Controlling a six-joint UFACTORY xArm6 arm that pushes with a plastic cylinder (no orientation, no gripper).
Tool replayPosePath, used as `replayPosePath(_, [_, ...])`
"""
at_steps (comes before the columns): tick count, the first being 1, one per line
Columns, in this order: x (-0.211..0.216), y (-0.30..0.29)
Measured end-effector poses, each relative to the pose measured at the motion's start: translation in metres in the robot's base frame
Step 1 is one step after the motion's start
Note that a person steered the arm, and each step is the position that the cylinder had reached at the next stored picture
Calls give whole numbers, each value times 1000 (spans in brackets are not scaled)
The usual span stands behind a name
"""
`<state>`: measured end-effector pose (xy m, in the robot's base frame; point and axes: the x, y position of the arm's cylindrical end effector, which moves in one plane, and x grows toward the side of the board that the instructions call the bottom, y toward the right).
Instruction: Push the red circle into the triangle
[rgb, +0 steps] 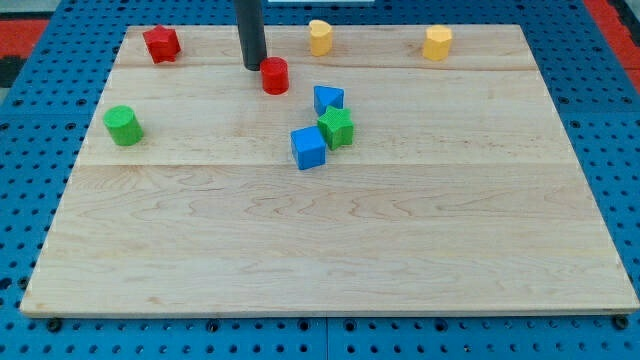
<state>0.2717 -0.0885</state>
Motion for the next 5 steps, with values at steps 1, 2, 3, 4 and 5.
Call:
replayPosePath(1, [1,-4])
replayPosePath(2, [5,52])
replayPosePath(3, [27,75])
replayPosePath(4, [42,82])
replayPosePath(5, [51,106])
